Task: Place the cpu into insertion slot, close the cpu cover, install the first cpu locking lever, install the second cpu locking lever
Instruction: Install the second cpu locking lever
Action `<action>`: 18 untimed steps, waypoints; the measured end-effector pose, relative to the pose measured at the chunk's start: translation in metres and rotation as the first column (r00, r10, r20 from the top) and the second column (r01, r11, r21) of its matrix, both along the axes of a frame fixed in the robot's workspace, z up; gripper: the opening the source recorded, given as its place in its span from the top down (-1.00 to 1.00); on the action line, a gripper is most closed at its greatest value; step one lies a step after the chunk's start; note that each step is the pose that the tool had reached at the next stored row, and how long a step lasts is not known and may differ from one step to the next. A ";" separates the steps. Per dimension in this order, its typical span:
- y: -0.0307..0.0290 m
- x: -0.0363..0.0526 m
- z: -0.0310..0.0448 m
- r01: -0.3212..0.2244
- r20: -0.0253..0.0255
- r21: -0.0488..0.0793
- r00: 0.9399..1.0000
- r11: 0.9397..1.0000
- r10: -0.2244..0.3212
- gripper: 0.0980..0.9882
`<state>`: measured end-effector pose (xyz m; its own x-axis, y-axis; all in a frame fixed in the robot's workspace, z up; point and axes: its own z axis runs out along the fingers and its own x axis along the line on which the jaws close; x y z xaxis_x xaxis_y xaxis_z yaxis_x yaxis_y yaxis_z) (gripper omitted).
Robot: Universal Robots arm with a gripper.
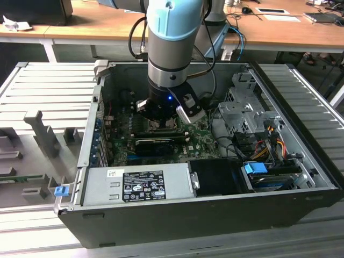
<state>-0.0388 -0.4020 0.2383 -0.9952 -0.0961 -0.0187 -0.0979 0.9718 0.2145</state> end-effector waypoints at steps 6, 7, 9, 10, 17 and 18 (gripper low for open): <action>-0.0001 -0.0001 -0.0023 0.000 0.000 0.001 1.000 1.000 0.000 0.98; -0.0001 -0.0004 -0.0031 0.000 0.000 0.003 1.000 1.000 0.000 0.98; -0.0002 -0.0025 -0.0071 0.000 0.000 0.012 1.000 1.000 0.000 0.98; -0.0001 -0.0105 -0.0109 -0.001 0.000 0.021 1.000 1.000 0.001 0.98; -0.0003 -0.0286 -0.0225 -0.003 0.000 0.043 1.000 0.999 0.003 0.98; -0.0006 -0.0295 -0.0246 -0.004 0.000 0.057 1.000 0.998 0.004 0.98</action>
<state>-0.0683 -0.4027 0.2137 -0.9949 -0.0984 -0.0242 -0.1013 0.9578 0.2691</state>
